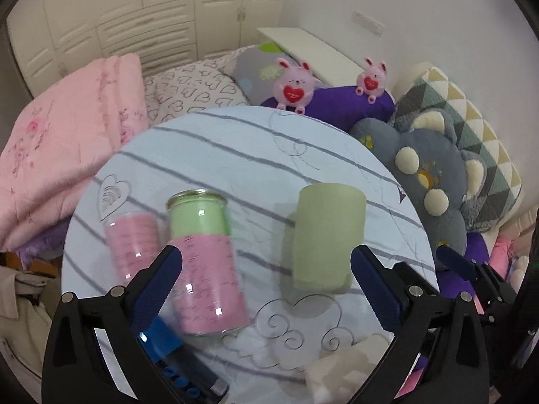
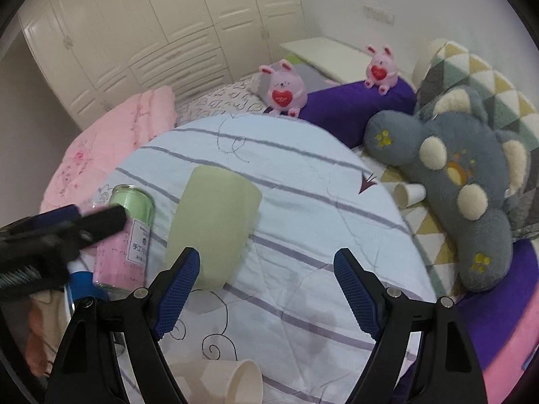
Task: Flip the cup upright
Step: 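Lift the green cup and rotate it upright with the left gripper, then grasp the green cup with the right gripper while the left gripper releases it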
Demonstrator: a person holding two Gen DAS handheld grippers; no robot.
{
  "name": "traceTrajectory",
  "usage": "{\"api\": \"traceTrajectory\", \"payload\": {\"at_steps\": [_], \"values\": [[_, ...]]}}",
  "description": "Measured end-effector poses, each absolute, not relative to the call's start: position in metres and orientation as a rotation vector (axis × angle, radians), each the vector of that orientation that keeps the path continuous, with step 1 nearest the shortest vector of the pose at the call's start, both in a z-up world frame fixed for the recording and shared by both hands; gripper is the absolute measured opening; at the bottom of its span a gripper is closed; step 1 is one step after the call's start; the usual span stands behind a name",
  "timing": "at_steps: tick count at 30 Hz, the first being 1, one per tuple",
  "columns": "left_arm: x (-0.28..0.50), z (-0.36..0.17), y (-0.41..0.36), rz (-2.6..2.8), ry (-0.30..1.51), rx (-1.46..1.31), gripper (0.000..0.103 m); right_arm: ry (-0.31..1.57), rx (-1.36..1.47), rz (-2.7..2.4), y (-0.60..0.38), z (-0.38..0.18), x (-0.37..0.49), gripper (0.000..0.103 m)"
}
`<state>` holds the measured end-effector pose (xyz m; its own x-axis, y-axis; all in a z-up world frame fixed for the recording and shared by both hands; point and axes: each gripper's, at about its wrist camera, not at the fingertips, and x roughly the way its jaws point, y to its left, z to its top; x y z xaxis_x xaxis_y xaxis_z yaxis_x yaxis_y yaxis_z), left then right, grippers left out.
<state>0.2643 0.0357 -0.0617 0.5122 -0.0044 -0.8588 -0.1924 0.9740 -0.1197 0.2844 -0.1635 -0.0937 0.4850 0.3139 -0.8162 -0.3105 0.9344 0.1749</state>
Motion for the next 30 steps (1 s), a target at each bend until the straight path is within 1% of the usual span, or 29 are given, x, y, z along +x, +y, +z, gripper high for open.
{"api": "traceTrajectory", "payload": {"at_steps": [9,12,30], "values": [[0.242,-0.068,0.043,0.12,1.043,-0.169,0.102,0.975,0.03,0.342,-0.158,-0.077,0.279,0.083],[0.238,-0.07,0.043,0.108,1.048,-0.172,0.102,1.005,0.051,0.341,-0.155,-0.077,0.282,0.083],[0.264,-0.105,0.019,0.059,1.134,-0.04,0.102,1.182,0.187,0.348,-0.14,-0.111,0.326,0.083]]}}
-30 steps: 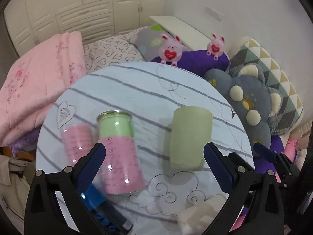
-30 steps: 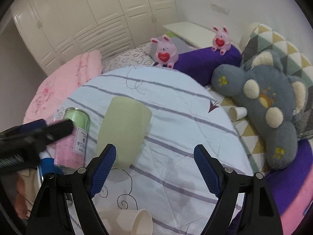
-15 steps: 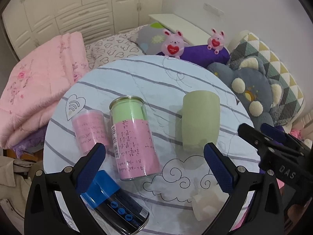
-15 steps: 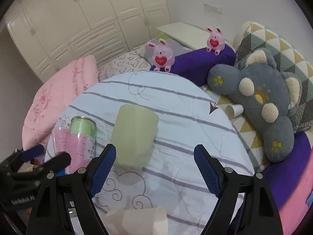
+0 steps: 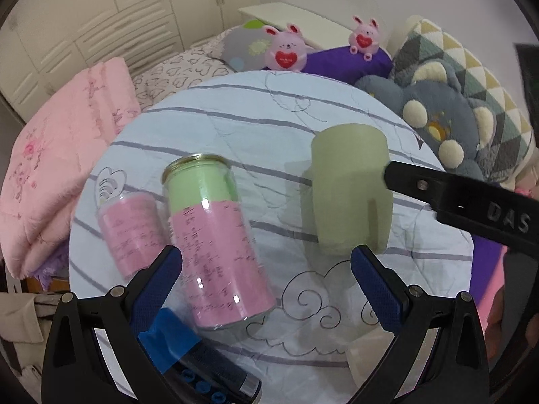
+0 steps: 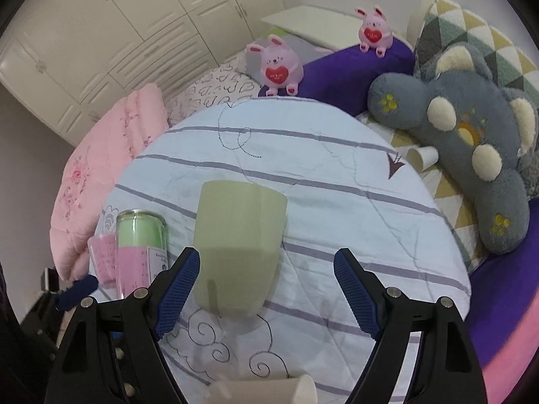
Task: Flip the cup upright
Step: 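Grasp the green cup with the right gripper while the left gripper releases it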
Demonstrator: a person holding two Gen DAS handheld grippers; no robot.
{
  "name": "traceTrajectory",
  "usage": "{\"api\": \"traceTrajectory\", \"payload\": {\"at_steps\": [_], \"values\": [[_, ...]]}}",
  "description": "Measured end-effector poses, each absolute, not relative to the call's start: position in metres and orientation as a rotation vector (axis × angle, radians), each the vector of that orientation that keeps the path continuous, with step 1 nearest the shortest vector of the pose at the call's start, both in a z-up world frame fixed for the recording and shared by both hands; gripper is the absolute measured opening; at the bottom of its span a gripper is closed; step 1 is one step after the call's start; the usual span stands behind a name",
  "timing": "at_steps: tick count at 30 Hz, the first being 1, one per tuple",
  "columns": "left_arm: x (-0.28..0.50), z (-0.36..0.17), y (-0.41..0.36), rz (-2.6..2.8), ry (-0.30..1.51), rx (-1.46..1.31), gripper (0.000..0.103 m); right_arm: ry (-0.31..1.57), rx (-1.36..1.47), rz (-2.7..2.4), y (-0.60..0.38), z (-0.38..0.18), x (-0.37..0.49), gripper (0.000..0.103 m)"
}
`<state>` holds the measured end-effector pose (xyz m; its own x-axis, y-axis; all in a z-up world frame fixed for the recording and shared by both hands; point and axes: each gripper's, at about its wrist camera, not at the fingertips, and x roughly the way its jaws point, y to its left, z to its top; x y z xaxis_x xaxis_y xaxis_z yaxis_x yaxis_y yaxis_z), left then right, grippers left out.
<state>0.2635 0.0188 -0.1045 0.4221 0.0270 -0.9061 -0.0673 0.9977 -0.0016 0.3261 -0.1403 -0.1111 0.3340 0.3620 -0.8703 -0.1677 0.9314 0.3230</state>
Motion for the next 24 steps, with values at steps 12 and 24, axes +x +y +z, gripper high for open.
{"api": "traceTrajectory", "payload": {"at_steps": [12,24], "values": [[0.29,-0.118,-0.002,-0.011,1.161,0.045,0.102,1.302,0.283,0.42,-0.125,-0.141,0.356,0.083],[0.297,-0.122,0.0,-0.073,1.168,0.001,0.103,1.364,0.387,0.517,-0.112,-0.167,0.377,0.083]]}}
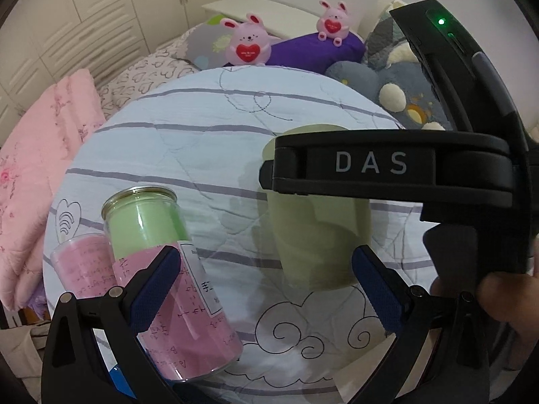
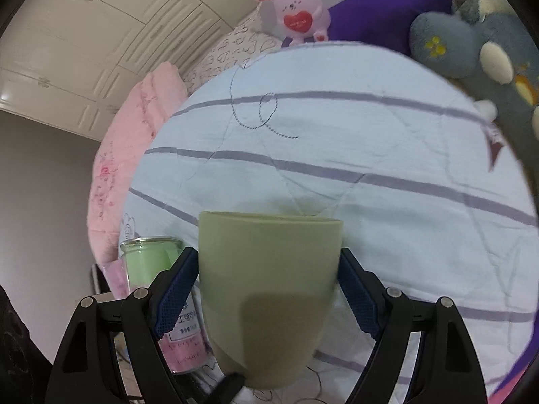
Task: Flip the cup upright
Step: 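Grasp the green cup with the right gripper while the left gripper releases it, then lower the upright green cup onto the table and open the right gripper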
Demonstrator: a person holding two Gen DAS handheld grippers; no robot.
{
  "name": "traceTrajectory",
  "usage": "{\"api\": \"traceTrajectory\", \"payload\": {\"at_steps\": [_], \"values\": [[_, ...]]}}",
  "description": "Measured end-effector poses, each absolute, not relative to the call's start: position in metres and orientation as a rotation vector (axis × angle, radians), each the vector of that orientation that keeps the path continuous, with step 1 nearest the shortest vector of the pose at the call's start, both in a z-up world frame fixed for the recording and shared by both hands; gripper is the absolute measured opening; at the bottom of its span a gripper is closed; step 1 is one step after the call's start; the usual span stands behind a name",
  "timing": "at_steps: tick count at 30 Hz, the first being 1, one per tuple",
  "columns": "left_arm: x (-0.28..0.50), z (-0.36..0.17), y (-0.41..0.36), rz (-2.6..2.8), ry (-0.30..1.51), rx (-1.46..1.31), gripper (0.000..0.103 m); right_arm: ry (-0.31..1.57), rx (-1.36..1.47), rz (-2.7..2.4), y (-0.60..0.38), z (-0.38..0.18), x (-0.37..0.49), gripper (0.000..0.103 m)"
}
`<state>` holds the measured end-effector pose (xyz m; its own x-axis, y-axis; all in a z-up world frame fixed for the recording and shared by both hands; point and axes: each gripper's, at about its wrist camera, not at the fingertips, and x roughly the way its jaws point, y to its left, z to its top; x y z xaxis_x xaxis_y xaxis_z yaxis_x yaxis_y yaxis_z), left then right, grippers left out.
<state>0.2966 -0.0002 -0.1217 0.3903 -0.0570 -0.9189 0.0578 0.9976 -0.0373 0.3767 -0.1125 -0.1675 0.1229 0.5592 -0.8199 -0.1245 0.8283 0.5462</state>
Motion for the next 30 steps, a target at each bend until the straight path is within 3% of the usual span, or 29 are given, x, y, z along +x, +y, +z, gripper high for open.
{"api": "traceTrajectory", "payload": {"at_steps": [30], "values": [[0.285,-0.115,0.005,0.065,1.135,0.018,0.103,0.942,0.02,0.556,-0.115,-0.114,0.326,0.08]]}}
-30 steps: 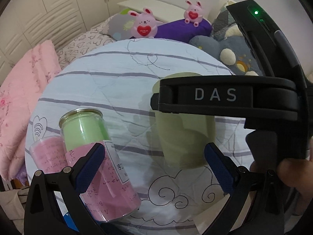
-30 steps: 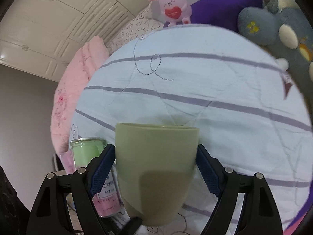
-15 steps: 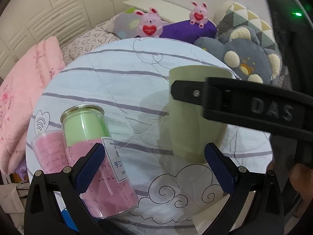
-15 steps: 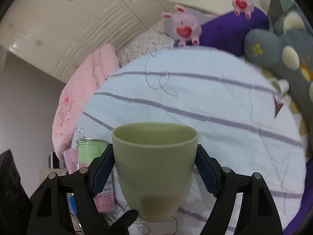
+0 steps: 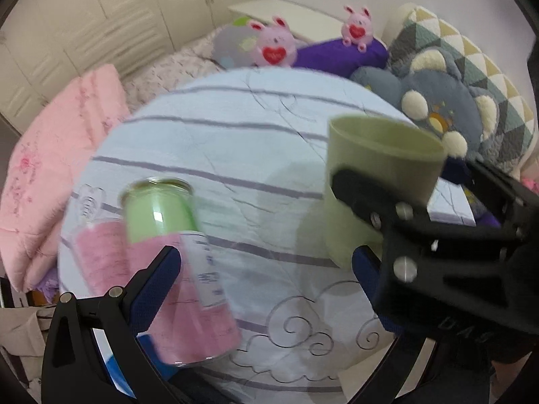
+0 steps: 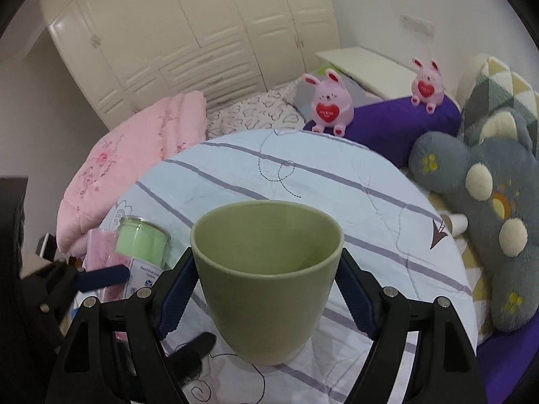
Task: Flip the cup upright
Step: 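Lower the upright green cup onto the table and open the right gripper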
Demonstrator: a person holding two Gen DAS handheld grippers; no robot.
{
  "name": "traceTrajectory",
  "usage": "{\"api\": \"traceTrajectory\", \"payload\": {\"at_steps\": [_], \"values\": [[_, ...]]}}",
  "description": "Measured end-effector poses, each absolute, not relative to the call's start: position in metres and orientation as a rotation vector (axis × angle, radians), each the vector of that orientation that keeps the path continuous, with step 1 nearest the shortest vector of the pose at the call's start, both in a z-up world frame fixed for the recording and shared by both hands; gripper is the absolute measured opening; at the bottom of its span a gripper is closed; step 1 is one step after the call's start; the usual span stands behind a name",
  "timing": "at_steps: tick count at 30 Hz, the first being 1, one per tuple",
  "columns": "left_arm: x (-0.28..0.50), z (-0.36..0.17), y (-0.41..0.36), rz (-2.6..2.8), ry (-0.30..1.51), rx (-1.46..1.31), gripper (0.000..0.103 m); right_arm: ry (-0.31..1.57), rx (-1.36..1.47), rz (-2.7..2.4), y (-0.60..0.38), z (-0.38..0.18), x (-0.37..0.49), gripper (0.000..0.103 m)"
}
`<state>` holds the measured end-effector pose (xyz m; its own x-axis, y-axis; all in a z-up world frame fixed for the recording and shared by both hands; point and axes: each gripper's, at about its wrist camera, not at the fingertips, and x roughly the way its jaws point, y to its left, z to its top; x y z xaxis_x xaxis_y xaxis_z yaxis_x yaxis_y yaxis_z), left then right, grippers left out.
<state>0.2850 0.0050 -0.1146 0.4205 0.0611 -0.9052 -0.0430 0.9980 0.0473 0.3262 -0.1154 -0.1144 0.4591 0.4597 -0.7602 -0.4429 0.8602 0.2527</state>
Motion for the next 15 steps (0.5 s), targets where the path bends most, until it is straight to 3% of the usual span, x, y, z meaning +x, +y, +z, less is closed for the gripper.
{"api": "traceTrajectory", "payload": {"at_steps": [15], "values": [[0.264,-0.105,0.004,0.104,1.142,0.132,0.103,0.942,-0.019,0.556,-0.122,-0.109,0.299,0.081]]}}
